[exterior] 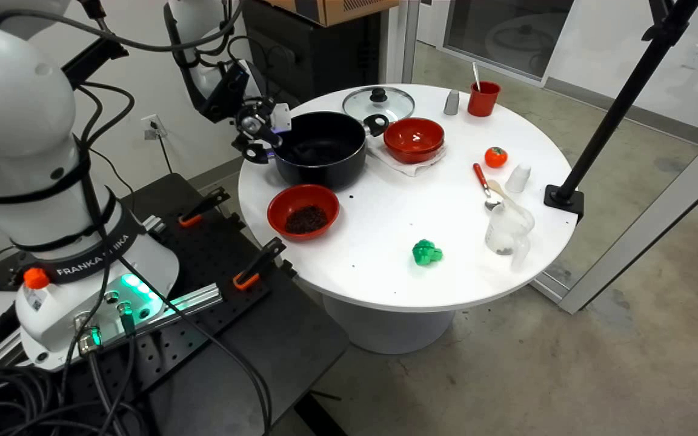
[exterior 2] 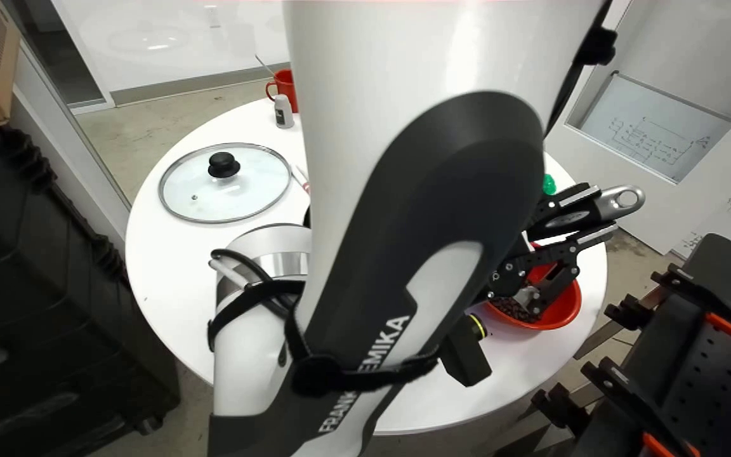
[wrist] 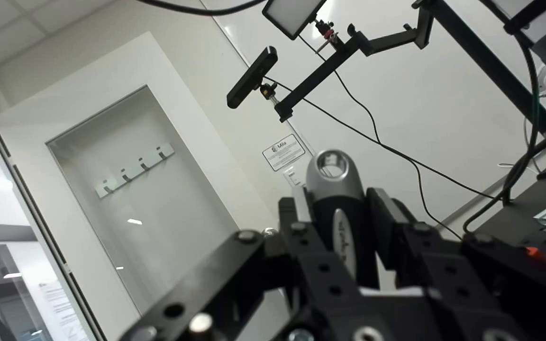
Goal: Mix the things in the pot with the spoon and then put the spoon back on the table
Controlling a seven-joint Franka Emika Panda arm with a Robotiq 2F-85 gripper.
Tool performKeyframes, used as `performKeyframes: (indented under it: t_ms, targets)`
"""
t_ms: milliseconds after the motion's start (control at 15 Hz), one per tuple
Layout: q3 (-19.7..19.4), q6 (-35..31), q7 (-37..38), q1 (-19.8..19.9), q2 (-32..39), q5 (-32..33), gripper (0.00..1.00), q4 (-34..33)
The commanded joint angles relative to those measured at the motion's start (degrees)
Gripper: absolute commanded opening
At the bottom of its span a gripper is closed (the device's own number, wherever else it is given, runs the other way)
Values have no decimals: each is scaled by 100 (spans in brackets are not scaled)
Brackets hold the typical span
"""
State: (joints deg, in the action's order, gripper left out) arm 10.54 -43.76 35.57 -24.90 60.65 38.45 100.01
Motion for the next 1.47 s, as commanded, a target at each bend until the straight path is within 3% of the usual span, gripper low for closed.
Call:
performKeyframes:
  t_ms: [0, 600, 1400]
  targets:
    - [88, -239, -415, 59, 45, 149, 8, -62]
    - [-6, -896, -915, 85, 42, 49, 8, -214]
    - [-334, -855, -1215, 379, -14, -14, 8, -848]
